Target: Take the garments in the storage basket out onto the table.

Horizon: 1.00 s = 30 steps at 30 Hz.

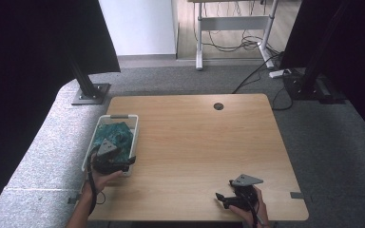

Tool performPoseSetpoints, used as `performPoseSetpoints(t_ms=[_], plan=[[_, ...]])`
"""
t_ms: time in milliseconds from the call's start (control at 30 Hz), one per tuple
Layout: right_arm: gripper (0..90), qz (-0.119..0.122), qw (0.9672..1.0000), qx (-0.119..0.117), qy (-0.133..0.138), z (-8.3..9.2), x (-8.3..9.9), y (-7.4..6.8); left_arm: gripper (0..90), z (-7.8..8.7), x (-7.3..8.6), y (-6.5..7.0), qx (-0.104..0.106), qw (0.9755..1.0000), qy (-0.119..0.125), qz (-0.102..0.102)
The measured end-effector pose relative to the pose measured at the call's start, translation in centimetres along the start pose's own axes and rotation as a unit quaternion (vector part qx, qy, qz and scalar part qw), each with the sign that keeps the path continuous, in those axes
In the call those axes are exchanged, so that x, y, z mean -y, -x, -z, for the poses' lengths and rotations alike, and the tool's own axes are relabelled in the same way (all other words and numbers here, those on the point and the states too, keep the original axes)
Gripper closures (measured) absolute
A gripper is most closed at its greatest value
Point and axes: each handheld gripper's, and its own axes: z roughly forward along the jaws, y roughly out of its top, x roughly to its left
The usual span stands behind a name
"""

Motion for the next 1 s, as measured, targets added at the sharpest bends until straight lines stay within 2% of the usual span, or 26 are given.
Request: performPoseSetpoints(t_ms=[333, 567, 667, 1000], plan=[[19.7, 0.001, 1.0, 0.001, 0.0, 0.0, 0.0, 0.0, 20.3, 0.5, -0.2, -1.1, -0.024, 0.9997, -0.004, 0.0], [19.7, 0.002, 1.0, 0.001, 0.0, 0.0, 0.0, 0.0, 20.2, 0.8, -0.3, -1.7, -0.026, 0.9997, -0.003, 0.004], [19.7, 0.0, 1.0, 0.0, 0.0, 0.0, 0.0, 0.0, 20.1, 0.8, -0.2, -2.0, -0.029, 0.9996, -0.008, -0.001], [19.8, 0.002, 1.0, 0.003, 0.0, 0.0, 0.0, -0.1, 20.2, 0.8, 0.2, -3.2, -0.024, 0.9996, -0.011, 0.013]])
